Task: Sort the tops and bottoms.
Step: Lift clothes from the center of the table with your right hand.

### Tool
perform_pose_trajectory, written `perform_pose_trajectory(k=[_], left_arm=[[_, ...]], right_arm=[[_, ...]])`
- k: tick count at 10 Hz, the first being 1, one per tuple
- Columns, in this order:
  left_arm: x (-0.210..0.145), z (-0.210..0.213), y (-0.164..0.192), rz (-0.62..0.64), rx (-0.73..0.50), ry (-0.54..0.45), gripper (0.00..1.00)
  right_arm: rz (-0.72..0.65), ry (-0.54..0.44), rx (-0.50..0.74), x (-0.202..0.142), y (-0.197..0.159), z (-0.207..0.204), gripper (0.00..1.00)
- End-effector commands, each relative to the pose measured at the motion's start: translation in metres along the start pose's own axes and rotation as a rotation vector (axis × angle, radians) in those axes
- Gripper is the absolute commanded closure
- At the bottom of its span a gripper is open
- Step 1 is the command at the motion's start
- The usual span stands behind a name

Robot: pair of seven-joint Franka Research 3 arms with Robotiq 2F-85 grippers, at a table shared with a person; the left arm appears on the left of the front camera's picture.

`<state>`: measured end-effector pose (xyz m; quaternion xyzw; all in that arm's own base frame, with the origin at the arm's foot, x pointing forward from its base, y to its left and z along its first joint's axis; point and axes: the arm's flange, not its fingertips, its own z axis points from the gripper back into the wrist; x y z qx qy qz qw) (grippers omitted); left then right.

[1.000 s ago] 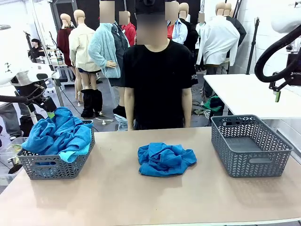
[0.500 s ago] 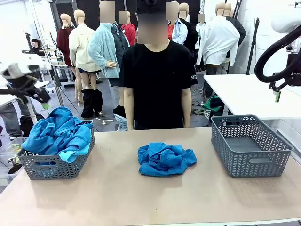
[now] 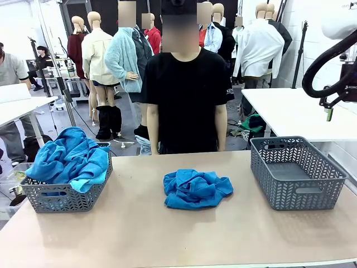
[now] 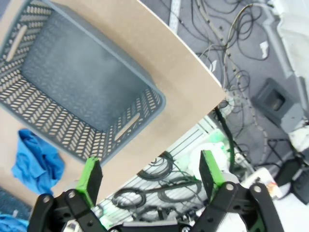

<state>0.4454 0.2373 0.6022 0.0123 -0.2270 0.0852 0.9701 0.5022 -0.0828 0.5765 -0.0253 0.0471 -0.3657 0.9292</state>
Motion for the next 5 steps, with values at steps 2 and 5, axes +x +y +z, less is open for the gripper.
perform_pose_trajectory(k=[2,5], left_arm=[[-0.014,-0.018,0.06,0.158,-0.092,0.011,0.0],[-0.024,-0.024,0.067,0.159,-0.075,0.022,0.0]], right_arm=[[0.005,-0.006,-0.017,0.0,0.0,0.002,0.0],[0.113,-0.122,-0.037,-0.023,0.03,0.04,0.0]])
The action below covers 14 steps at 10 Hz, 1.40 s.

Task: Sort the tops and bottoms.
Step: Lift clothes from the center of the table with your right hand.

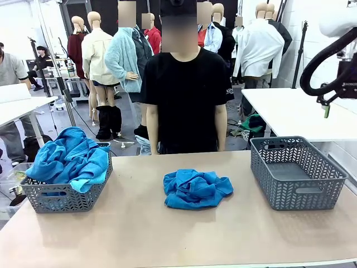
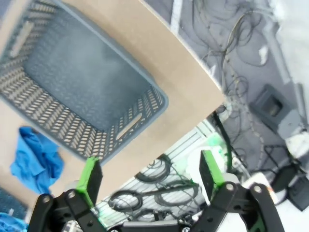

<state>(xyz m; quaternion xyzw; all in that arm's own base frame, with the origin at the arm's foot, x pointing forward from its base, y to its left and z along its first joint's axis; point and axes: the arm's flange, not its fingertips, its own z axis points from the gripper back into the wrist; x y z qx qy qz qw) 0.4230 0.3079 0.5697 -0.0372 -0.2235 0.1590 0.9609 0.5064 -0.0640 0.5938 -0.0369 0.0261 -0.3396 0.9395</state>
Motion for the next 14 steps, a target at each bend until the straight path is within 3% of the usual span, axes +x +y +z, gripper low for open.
perform_pose_trajectory(k=[1,2,3,4,6,8,9,14], left_arm=[[-0.002,0.0,-0.006,-0.008,-0.013,0.011,0.0],[-0.002,0.0,-0.006,-0.008,-0.013,0.011,0.0],[-0.002,0.0,-0.006,-0.008,-0.013,0.011,0.0],[-0.002,0.0,-0.006,-0.008,-0.013,0.011,0.0],[-0.002,0.0,-0.006,-0.008,-0.013,0.011,0.0],[-0.002,0.0,-0.006,-0.008,-0.013,0.011,0.0],[-0.002,0.0,-0.006,-0.008,-0.013,0.011,0.0],[-0.002,0.0,-0.006,-0.008,-0.013,0.011,0.0]], right_arm=[[0.163,-0.158,-0.038,-0.031,0.038,0.053,0.0],[0.264,-0.222,-0.055,-0.055,0.062,0.076,0.0],[0.462,-0.296,-0.08,-0.096,0.099,0.099,0.0],[0.633,-0.301,-0.09,-0.126,0.129,0.105,0.0],[0.92,-0.327,0.028,-0.187,0.184,0.093,0.0],[1.159,-0.358,0.063,-0.233,0.223,0.058,0.0],[0.925,-0.347,0.01,-0.225,0.205,0.102,0.0],[0.954,-0.348,0.02,-0.22,0.203,0.102,0.0]])
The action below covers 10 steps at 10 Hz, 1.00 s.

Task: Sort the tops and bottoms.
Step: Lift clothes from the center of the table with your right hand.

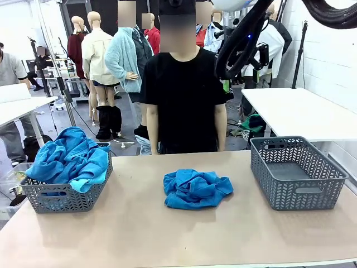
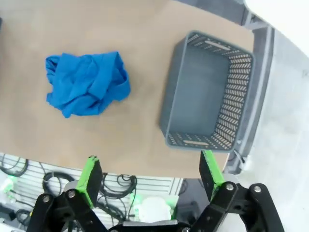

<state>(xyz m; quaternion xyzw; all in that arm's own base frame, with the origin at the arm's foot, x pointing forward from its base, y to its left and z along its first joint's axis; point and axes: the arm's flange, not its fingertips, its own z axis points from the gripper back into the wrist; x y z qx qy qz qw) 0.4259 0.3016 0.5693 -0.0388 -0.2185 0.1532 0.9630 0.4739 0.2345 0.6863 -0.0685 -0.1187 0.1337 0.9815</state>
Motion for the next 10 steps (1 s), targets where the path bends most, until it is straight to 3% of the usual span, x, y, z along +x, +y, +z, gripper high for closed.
perform_pose_trajectory(k=[1,3,5,6,7,10], left_arm=[[-0.002,0.001,0.0,0.003,-0.009,-0.001,0.0],[-0.002,0.001,0.0,0.003,-0.009,-0.001,0.0],[-0.002,0.001,0.0,0.003,-0.009,-0.001,0.0],[-0.002,0.001,0.0,0.003,-0.009,-0.001,0.0],[-0.002,0.001,0.0,0.003,-0.009,-0.001,0.0],[-0.002,0.001,0.0,0.003,-0.009,-0.001,0.0]], right_arm=[[0.236,-0.022,-0.003,0.011,0.013,-0.018,0.0],[0.521,-0.046,0.118,0.038,0.032,-0.076,0.0],[0.646,0.046,0.228,0.046,0.051,-0.133,0.0],[0.675,0.065,0.231,0.053,0.066,-0.164,0.0],[0.827,0.057,0.212,0.053,0.087,-0.197,0.0],[0.898,0.102,0.21,0.043,0.104,-0.239,0.0]])
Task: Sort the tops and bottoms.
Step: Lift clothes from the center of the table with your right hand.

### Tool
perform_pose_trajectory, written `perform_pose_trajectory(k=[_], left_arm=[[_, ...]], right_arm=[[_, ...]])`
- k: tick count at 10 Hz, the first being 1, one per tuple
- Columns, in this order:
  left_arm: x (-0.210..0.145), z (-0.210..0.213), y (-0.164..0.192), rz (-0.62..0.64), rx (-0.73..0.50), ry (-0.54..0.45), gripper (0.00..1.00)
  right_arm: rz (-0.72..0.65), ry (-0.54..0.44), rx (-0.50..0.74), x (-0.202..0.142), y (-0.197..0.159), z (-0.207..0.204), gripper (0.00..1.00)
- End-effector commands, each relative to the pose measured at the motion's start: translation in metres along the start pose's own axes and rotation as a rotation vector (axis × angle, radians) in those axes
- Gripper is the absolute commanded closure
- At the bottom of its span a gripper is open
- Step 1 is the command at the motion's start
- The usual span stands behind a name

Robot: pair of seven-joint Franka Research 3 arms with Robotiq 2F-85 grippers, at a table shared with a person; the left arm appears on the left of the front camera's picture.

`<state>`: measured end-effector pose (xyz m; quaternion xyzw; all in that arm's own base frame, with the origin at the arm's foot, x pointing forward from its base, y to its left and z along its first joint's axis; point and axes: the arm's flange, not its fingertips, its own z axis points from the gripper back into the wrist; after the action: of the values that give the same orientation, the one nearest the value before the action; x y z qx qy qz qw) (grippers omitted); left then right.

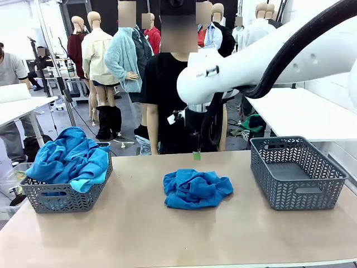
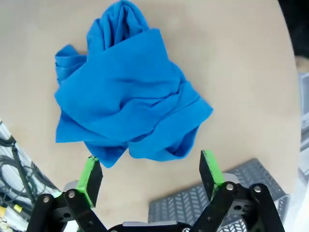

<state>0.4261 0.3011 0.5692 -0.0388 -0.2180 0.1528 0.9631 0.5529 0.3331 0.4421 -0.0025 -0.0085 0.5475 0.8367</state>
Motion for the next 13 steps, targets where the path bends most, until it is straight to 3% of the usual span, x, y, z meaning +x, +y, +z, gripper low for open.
perform_pose_trajectory(k=[1,4,5,9,13], left_arm=[[-0.002,0.002,0.001,0.003,-0.009,-0.002,0.0],[-0.002,0.002,0.001,0.003,-0.009,-0.002,0.0],[-0.002,0.002,0.001,0.003,-0.009,-0.002,0.0],[-0.002,0.002,0.001,0.003,-0.009,-0.002,0.0],[-0.002,0.002,0.001,0.003,-0.009,-0.002,0.0]], right_arm=[[-0.023,-0.021,0.001,-0.003,-0.002,0.012,0.0],[-0.005,-0.006,-0.002,0.001,-0.001,0.004,0.0],[0.155,0.053,0.0,0.021,-0.002,-0.012,0.0],[0.385,-0.055,0.098,-0.012,0.025,-0.055,0.0],[0.436,-0.128,0.203,-0.029,0.042,-0.082,0.0]])
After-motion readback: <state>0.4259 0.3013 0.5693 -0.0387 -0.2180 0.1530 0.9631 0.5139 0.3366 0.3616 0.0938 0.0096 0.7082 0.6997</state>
